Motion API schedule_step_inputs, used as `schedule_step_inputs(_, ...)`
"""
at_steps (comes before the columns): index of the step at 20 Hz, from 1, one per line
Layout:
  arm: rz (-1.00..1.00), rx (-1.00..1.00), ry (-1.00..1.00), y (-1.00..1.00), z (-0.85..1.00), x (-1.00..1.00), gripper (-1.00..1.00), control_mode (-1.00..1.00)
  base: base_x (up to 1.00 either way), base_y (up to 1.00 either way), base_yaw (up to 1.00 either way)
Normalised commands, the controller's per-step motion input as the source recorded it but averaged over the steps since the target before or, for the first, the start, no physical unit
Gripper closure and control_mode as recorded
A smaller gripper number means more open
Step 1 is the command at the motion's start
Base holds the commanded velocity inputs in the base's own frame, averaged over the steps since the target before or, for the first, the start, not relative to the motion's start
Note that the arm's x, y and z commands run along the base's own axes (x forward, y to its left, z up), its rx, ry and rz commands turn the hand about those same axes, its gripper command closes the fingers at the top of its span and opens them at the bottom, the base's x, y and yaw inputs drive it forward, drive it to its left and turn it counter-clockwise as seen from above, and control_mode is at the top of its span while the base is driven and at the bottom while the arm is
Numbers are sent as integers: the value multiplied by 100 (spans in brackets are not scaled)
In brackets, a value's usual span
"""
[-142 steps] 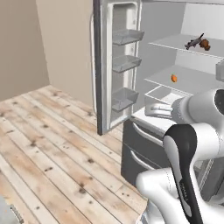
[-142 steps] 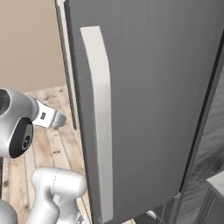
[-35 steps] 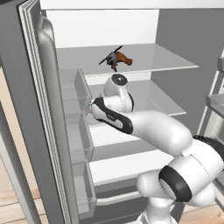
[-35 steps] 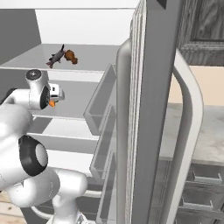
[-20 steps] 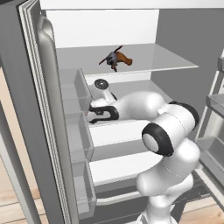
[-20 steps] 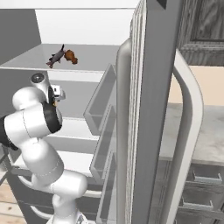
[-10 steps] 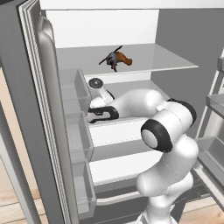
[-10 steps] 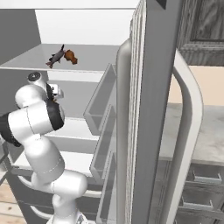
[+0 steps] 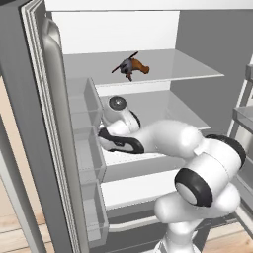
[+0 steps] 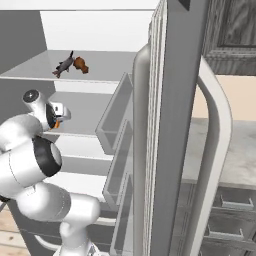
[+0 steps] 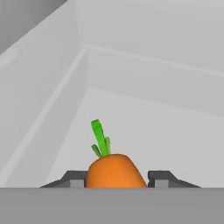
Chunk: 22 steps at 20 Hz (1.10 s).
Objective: Gather the carrot and potato from the fridge and place them on a tray on the dining counter. Then gather the fish and chicken drumstick from the fridge and place them on the other tray.
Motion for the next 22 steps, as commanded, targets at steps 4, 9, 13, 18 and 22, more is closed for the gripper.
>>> schedule_step_inputs(4,-3,0,-12,-25,87,-51,100,-100,0,0,0)
schedule_step_inputs(9,-4,8,0,-16,93,-69,100,-100,0,0,0)
schedule_step_inputs(13,-6,13,0,-29,50,-100,100,-100,0,0,0)
schedule_step_inputs(18,-7,2,0,-29,50,-100,100,-100,0,0,0)
schedule_step_inputs(22,-6,8,0,-26,42,-100,100,-100,0,0,0)
